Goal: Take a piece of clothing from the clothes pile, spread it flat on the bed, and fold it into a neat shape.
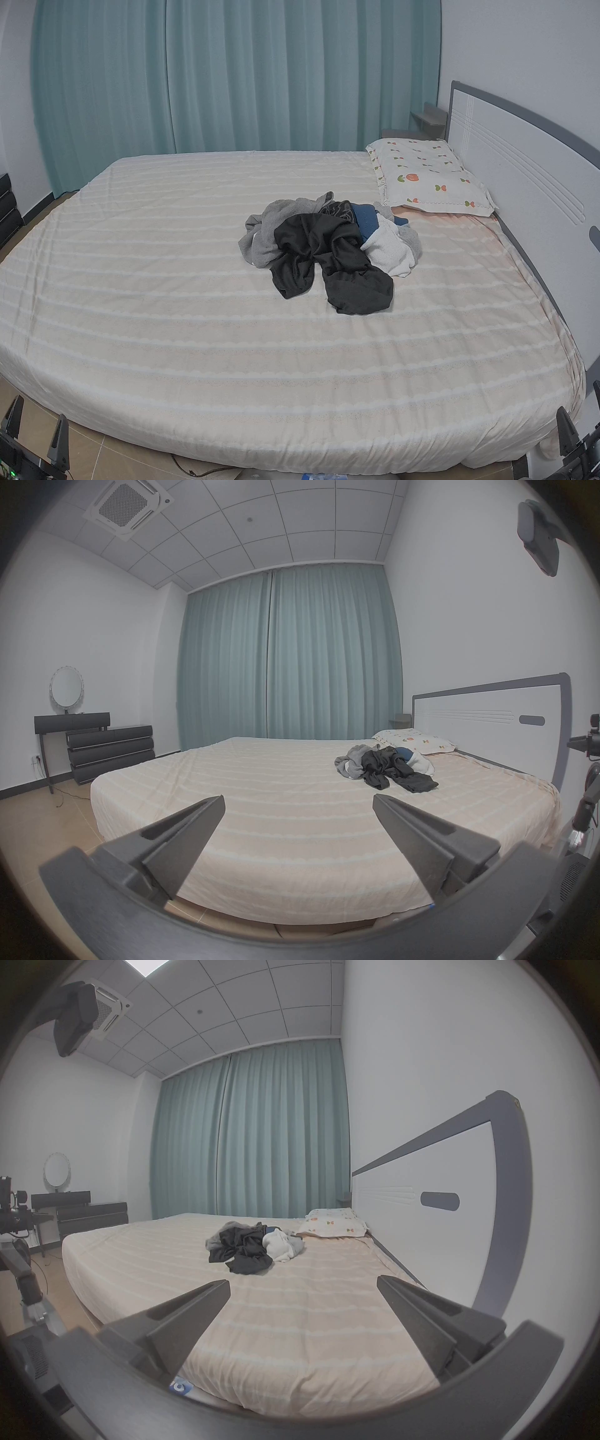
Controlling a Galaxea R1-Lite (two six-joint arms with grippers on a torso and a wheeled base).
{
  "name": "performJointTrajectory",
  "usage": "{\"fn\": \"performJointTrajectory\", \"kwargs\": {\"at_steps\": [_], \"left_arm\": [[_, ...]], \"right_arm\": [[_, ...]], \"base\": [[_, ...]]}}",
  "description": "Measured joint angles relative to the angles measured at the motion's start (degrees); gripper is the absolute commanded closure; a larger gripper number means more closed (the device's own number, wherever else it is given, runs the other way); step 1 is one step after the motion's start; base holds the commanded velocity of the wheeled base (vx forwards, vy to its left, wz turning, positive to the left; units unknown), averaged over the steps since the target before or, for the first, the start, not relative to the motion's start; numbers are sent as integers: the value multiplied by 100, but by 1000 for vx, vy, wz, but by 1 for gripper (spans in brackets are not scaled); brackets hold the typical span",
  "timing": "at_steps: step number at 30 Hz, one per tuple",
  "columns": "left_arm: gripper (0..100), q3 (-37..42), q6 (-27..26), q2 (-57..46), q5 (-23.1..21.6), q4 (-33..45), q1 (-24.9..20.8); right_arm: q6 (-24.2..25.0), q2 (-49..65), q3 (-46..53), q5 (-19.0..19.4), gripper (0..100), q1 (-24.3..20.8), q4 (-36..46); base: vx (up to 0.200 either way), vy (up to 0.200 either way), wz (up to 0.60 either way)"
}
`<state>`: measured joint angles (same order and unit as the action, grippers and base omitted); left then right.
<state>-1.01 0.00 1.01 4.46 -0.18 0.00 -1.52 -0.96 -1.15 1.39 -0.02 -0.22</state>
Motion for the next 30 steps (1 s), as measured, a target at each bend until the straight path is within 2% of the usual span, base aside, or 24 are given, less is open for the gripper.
{"fn": "performJointTrajectory", "kwargs": {"at_steps": [4, 9, 14, 20, 30], "left_arm": [[0, 0, 0, 2, -1, 0, 0], [0, 0, 0, 0, 0, 0, 0], [0, 0, 0, 0, 0, 0, 0], [0, 0, 0, 2, 0, 0, 0], [0, 0, 0, 2, 7, -2, 0]], "right_arm": [[73, -138, -364, 115, 0, 0, 0], [182, -870, -835, 367, 0, -7, -27], [373, -2070, -1059, 638, 0, -28, -260], [641, -3690, -1269, 816, 0, -157, -959], [1274, -6500, -2008, 789, 0, -546, -2146]], "base": [[0, 0, 0], [0, 0, 0], [0, 0, 0], [0, 0, 0], [0, 0, 0]]}}
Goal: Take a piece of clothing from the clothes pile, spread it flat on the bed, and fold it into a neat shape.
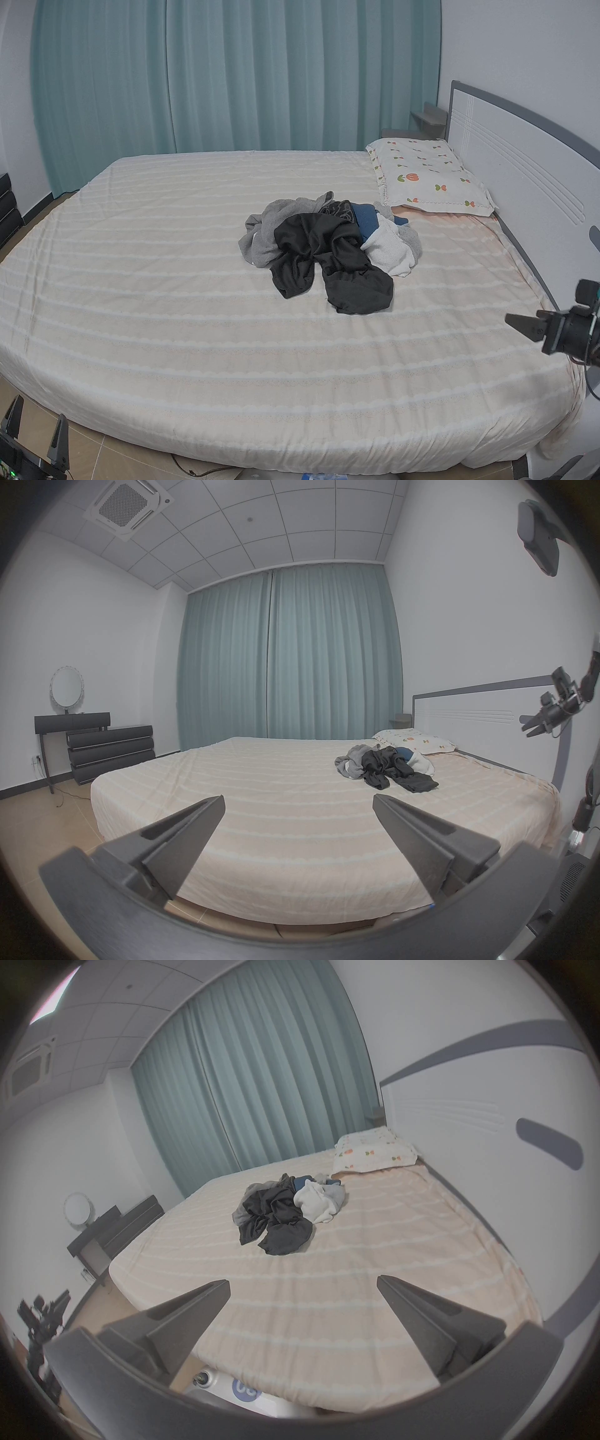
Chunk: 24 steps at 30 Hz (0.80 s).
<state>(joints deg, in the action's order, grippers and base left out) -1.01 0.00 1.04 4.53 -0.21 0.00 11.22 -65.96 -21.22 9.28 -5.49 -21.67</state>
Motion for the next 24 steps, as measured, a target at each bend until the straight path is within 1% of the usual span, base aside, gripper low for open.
{"fn": "performJointTrajectory", "kwargs": {"at_steps": [6, 12, 19, 24], "left_arm": [[0, 0, 5, 0, 6, 0, 0], [0, 0, 33, 0, 15, -1, 0], [0, 0, 141, 0, 41, -4, 0], [0, 0, 177, 0, 101, -9, 0]], "right_arm": [[490, -1721, -895, -113, 0, -228, -407], [1048, -3445, -2199, -226, 0, -427, -490], [1679, -5226, -4137, -329, 0, -591, -123], [2066, -6293, -5556, -393, 0, -696, 362]], "base": [[0, 0, 0], [0, 0, 0], [0, 0, 0], [0, 0, 0]]}}
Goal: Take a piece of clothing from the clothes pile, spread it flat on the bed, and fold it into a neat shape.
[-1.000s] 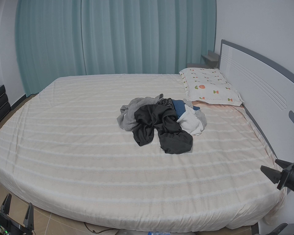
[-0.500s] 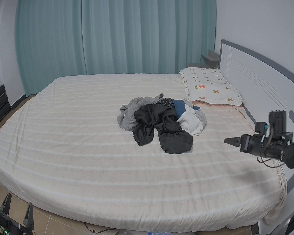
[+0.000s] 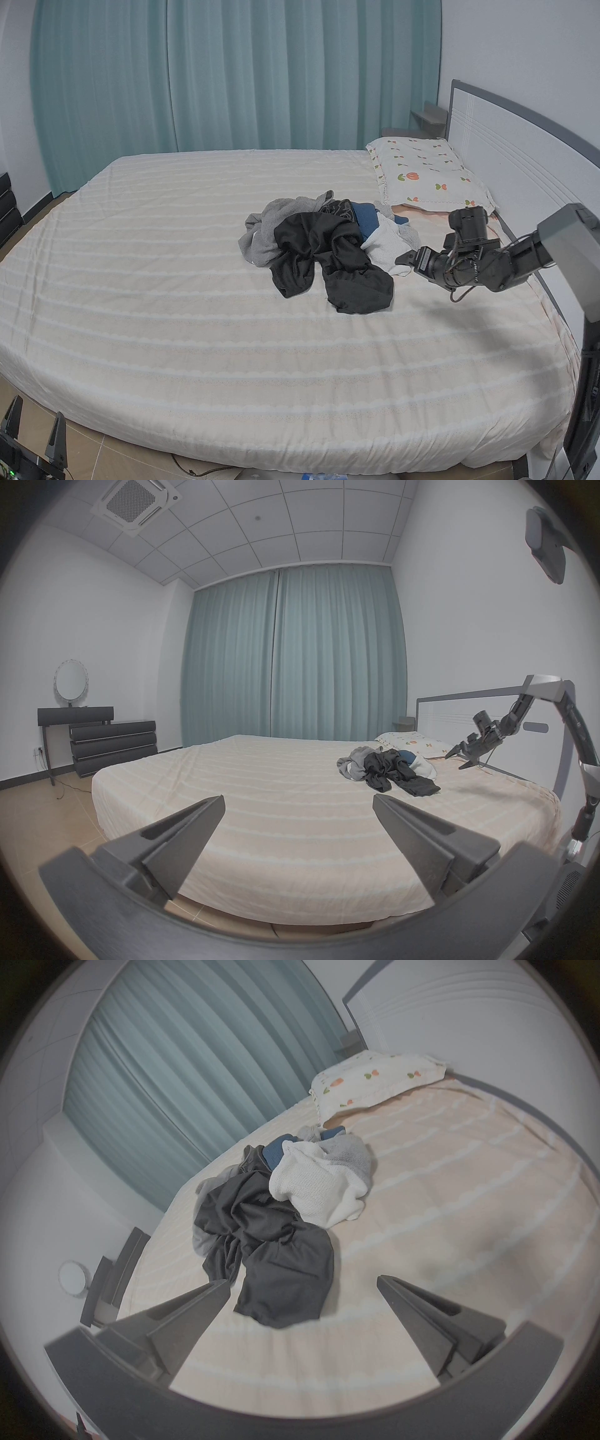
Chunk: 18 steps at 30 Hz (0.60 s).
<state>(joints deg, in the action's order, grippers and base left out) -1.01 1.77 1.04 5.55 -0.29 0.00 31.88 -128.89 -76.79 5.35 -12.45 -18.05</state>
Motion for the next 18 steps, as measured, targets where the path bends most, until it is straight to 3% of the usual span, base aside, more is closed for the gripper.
{"fn": "performJointTrajectory", "kwargs": {"at_steps": [12, 18], "left_arm": [[0, 0, 6, 0, 69, -4, 0], [0, 0, 1, -2, 77, -4, 0]], "right_arm": [[578, -2003, -3082, -388, 0, -274, 1581], [703, -2682, -3694, -542, 0, -441, 1903]], "base": [[0, 0, 0], [0, 0, 0]]}}
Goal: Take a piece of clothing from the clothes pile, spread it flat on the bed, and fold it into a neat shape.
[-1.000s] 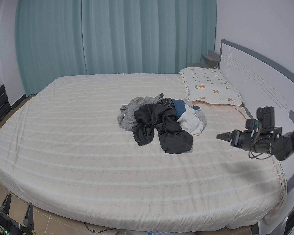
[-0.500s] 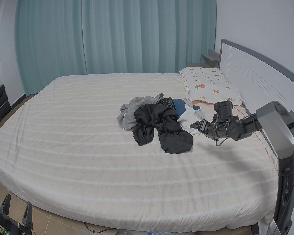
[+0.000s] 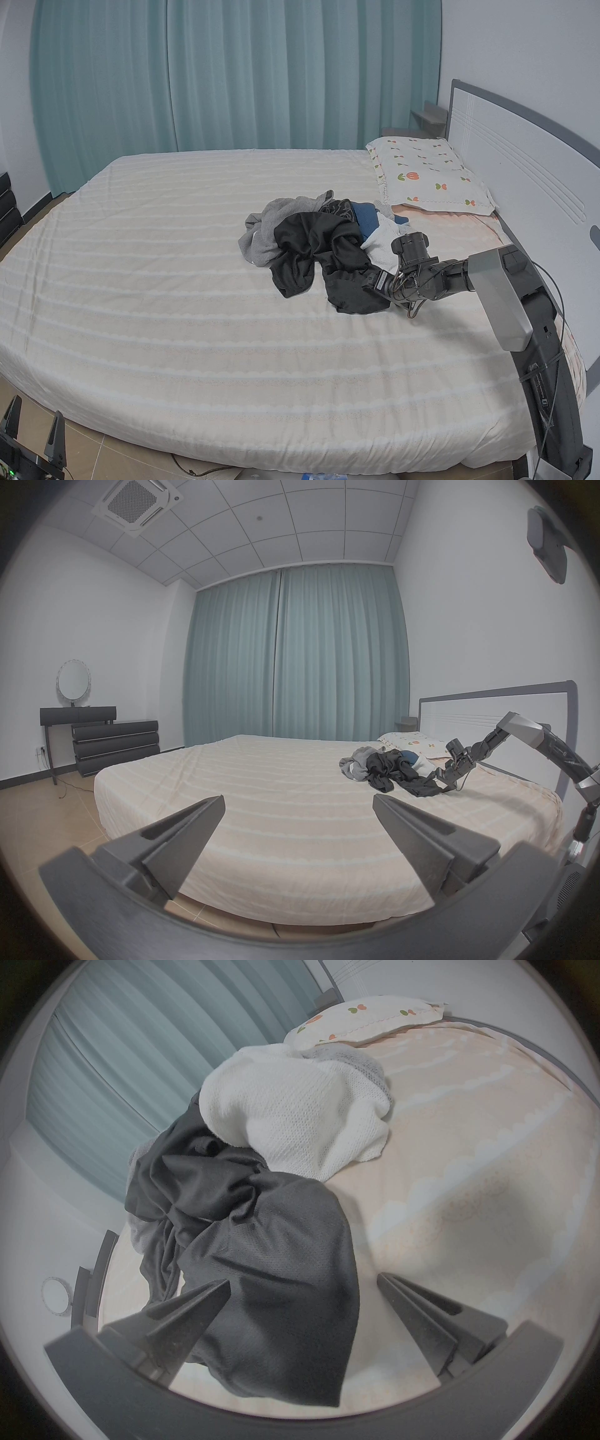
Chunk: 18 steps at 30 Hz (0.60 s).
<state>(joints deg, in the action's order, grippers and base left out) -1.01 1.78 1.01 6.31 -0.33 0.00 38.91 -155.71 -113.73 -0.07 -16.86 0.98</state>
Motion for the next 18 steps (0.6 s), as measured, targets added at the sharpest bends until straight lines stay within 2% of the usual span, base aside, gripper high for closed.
{"fn": "performJointTrajectory", "kwargs": {"at_steps": [8, 17, 18], "left_arm": [[0, 0, -4, 0, 0, 0, 0], [0, 0, -52, 0, -5, 0, 0], [0, 0, -59, 0, -5, 0, 0]], "right_arm": [[59, -199, -80, -17, 0, -74, -343], [112, 0, -85, -9, 0, -232, -321], [121, 15, -85, -9, 100, -262, -307]], "base": [[0, 0, 0], [0, 0, 0], [0, 0, 0]]}}
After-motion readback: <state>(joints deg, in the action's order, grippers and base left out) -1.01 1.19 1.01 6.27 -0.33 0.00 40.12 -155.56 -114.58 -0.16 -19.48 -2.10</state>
